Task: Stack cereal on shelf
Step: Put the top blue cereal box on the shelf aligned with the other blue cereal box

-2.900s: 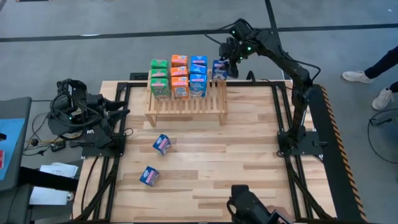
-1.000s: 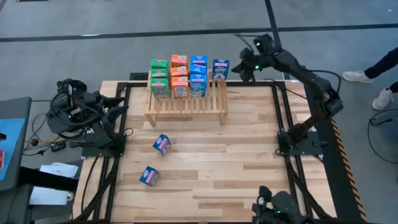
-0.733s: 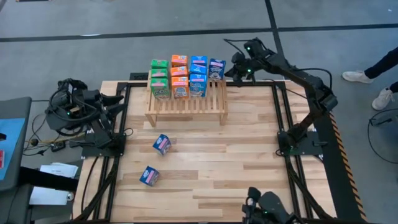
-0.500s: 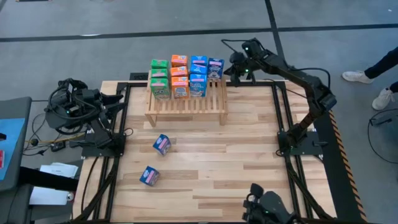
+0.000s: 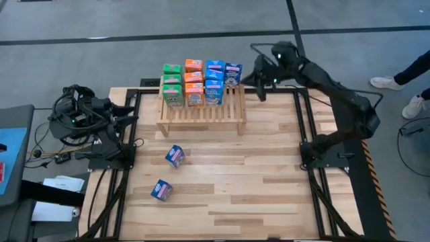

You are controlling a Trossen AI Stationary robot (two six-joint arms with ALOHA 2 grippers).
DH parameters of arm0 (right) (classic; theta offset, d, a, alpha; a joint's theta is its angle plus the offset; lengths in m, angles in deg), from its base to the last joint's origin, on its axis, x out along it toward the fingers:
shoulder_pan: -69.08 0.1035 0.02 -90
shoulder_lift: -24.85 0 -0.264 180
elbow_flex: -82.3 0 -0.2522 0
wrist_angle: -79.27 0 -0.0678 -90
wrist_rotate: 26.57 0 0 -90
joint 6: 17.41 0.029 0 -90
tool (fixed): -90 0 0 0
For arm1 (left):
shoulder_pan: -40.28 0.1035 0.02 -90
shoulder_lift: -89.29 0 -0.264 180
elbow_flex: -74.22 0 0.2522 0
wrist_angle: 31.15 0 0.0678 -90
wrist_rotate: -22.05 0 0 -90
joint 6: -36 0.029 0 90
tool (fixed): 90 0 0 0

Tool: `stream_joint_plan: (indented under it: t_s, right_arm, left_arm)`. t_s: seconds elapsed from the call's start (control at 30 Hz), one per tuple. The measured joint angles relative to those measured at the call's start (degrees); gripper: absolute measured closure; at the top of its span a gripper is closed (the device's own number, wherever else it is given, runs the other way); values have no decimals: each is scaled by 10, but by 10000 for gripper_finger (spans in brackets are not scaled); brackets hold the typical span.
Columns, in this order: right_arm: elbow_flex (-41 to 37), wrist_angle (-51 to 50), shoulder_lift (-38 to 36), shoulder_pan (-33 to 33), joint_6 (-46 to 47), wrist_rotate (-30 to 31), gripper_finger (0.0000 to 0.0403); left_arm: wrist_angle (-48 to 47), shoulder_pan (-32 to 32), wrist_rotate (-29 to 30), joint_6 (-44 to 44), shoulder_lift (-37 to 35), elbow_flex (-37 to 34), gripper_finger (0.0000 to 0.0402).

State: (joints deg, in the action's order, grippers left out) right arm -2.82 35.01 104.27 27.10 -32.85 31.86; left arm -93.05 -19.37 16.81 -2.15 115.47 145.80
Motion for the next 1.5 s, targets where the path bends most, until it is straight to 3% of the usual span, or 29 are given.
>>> stream_joint_plan:
  t_s: [0.17, 0.27, 0.6, 0.8, 1.03, 1.3, 1.5]
  right_arm:
    - [0, 74, -14, 134, -1, 57, 373]
    - [2, 121, 5, 199, -21, 76, 347]
    - [0, 313, 146, 311, 17, 97, 144]
    - [0, 417, 238, 363, 13, 95, 70]
    - [65, 432, 336, 414, -73, 179, 55]
    - [192, 370, 449, 416, -52, 181, 67]
    - [277, 226, 496, 412, -84, 187, 67]
  left_arm:
    - [0, 0, -11, 0, 0, 0, 152]
    - [0, 0, -24, 0, 0, 0, 152]
    - [0, 0, -67, 0, 0, 0, 152]
    - [0, 0, -87, -5, 0, 0, 152]
    - [0, 0, -99, -7, 0, 0, 152]
    - [-2, 0, -109, -7, 0, 0, 152]
    - [-5, 0, -123, -7, 0, 0, 152]
